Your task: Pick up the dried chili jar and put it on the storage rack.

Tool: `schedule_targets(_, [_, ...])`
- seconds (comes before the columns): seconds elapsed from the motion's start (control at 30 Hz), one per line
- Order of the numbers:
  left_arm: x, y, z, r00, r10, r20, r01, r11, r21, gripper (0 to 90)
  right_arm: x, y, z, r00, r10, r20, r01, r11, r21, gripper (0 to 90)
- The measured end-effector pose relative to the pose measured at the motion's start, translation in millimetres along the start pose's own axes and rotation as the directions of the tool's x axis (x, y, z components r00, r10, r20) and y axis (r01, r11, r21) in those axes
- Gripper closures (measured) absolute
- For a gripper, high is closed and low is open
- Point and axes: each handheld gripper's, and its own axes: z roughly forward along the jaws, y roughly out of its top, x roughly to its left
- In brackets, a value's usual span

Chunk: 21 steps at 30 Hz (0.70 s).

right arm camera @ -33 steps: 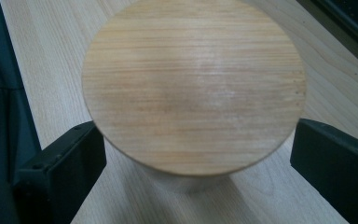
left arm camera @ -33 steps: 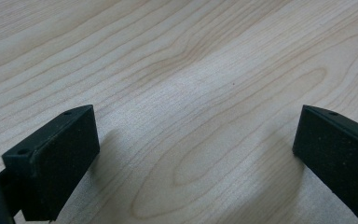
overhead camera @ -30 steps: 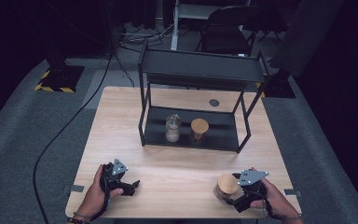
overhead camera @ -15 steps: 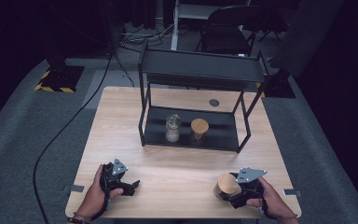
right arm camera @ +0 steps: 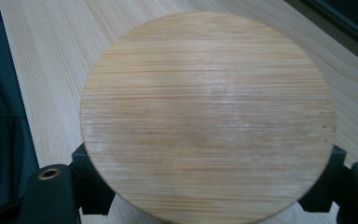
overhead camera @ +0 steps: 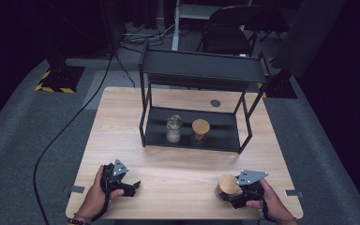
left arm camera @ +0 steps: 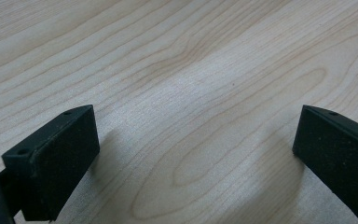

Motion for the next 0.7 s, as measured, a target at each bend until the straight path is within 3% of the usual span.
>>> schedule_targets(0.7, [0.1, 0.1, 0.1, 1.0, 0.001, 0.001, -0.001, 1.0, 0.0, 0.0, 0.5, -2.3, 0.7, 0.9999, -0.006, 0.01, 0.006, 1.0, -0.012, 24.3])
